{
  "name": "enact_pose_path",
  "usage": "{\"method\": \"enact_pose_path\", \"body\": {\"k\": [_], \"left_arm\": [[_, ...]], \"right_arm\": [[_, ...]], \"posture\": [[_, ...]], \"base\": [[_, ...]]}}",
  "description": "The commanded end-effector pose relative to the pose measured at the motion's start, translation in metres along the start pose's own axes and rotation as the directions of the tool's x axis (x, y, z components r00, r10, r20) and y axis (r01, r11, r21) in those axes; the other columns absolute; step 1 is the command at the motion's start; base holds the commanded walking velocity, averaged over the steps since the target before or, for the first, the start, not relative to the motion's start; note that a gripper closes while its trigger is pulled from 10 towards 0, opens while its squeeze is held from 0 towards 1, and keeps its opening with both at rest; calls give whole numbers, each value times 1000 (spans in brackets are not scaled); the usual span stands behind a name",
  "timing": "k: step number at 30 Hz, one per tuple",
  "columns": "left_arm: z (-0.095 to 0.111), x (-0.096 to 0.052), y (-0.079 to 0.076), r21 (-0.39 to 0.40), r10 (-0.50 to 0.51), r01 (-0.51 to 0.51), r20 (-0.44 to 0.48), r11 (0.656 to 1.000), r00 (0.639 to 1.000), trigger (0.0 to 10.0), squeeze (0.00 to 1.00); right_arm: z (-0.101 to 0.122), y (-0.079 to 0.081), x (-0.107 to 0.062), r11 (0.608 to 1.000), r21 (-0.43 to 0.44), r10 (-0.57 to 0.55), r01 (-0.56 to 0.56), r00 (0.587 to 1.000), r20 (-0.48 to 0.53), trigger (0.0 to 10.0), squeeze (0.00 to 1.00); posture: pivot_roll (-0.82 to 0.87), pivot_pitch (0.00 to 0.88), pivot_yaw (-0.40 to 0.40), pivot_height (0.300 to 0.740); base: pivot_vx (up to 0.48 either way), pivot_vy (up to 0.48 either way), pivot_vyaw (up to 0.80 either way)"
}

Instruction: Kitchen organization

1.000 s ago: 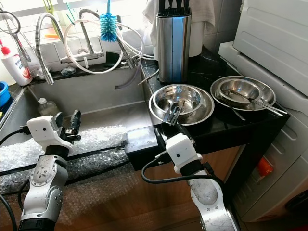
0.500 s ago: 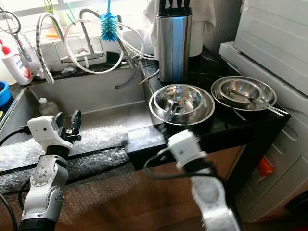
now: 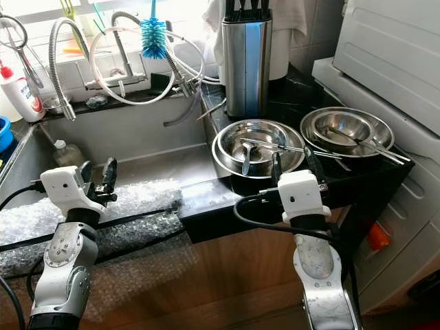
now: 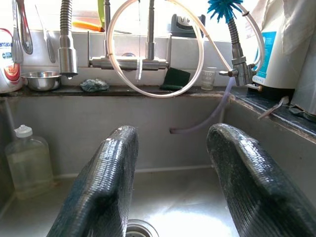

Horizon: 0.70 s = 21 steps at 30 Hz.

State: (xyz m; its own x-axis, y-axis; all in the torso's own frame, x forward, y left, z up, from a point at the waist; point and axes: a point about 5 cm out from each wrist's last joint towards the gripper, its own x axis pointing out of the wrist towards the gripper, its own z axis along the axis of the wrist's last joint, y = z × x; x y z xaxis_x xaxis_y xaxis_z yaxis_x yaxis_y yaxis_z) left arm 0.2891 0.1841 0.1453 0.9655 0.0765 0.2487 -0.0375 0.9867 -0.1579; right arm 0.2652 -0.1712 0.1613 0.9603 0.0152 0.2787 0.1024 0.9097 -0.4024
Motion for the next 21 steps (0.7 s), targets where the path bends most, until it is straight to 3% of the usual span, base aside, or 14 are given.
{"method": "enact_pose_path", "body": {"k": [1,7,21], "left_arm": [[-3,-2,4,2,9,-9,-19,1000,1000,10000,0],[-3,-2,4,3,8,-8,-21,1000,1000,10000,0],[-5,-2,2,2,-4,4,-27,1000,1000,10000,0]], "right_arm": [[1,6,1,1000,17,26,-26,1000,5,10000,0],[0,15,-1,996,27,85,-85,996,-4,10000,0],[-9,21,-3,993,20,114,-113,992,-54,10000,0]], "posture": [[-140,0,114,740],[-140,0,115,740],[-138,0,116,740]], "base": [[0,0,0],[0,0,0],[0,0,0]]}}
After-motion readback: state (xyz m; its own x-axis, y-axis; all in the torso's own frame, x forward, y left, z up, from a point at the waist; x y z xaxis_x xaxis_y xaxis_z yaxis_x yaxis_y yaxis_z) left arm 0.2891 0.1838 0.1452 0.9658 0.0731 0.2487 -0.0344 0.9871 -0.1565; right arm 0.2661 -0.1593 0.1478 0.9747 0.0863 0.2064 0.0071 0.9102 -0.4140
